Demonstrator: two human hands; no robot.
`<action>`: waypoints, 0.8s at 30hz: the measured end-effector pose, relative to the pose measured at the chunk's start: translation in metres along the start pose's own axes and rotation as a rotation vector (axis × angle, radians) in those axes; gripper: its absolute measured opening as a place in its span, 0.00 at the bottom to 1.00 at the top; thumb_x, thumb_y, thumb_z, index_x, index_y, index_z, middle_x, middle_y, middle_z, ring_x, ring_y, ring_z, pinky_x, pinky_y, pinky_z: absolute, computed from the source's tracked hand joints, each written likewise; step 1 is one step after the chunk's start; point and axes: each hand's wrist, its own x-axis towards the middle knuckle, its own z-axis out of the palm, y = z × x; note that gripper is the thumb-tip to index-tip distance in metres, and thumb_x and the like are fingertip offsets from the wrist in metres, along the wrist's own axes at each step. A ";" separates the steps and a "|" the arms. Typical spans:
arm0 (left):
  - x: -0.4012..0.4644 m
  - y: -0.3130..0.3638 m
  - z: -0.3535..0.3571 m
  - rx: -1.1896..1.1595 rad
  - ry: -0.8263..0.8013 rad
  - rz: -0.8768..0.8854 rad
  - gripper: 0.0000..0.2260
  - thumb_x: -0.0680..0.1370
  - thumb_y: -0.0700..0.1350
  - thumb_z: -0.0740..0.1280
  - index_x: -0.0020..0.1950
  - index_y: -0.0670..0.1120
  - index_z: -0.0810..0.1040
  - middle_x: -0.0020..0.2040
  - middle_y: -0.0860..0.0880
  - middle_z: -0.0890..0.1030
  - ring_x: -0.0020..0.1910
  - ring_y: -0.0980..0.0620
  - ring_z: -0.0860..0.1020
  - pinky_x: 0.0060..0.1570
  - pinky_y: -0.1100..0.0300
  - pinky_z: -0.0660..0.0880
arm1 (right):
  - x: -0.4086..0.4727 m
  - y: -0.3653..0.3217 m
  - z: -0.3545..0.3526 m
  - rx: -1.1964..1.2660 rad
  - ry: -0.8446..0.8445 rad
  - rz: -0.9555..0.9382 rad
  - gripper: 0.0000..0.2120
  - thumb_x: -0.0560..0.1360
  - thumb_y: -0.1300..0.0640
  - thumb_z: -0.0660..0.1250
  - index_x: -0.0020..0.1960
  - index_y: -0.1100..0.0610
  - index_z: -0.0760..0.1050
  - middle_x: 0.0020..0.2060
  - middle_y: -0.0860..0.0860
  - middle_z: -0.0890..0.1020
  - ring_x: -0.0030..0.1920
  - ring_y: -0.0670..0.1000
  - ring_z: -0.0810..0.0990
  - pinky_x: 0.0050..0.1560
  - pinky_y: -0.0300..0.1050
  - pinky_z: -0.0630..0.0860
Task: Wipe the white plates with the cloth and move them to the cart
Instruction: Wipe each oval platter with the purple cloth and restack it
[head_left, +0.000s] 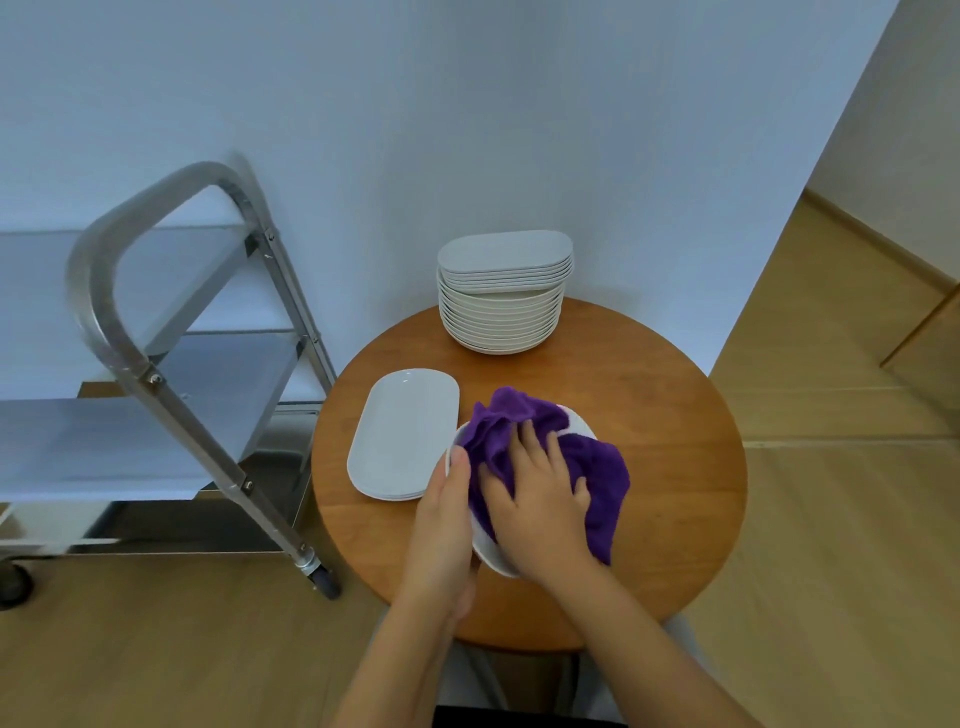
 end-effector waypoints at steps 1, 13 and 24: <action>-0.002 -0.002 -0.001 -0.067 0.001 -0.009 0.14 0.78 0.54 0.57 0.62 0.55 0.72 0.59 0.51 0.81 0.58 0.54 0.79 0.47 0.64 0.77 | -0.003 -0.005 0.002 -0.022 -0.029 -0.078 0.27 0.79 0.47 0.54 0.76 0.42 0.52 0.77 0.41 0.52 0.76 0.48 0.44 0.71 0.63 0.43; -0.005 0.016 -0.011 -0.409 0.116 -0.184 0.23 0.74 0.61 0.60 0.59 0.47 0.77 0.51 0.44 0.84 0.48 0.45 0.83 0.37 0.56 0.80 | -0.020 -0.005 -0.024 -0.051 -0.148 -0.633 0.23 0.71 0.49 0.58 0.66 0.49 0.73 0.66 0.42 0.74 0.74 0.43 0.59 0.71 0.46 0.37; 0.005 0.042 -0.022 -0.239 -0.022 -0.229 0.15 0.78 0.59 0.58 0.58 0.53 0.76 0.50 0.44 0.84 0.47 0.43 0.83 0.38 0.49 0.81 | -0.003 0.068 -0.062 -0.470 0.276 -1.022 0.09 0.70 0.55 0.71 0.49 0.55 0.83 0.52 0.52 0.84 0.54 0.56 0.82 0.54 0.54 0.77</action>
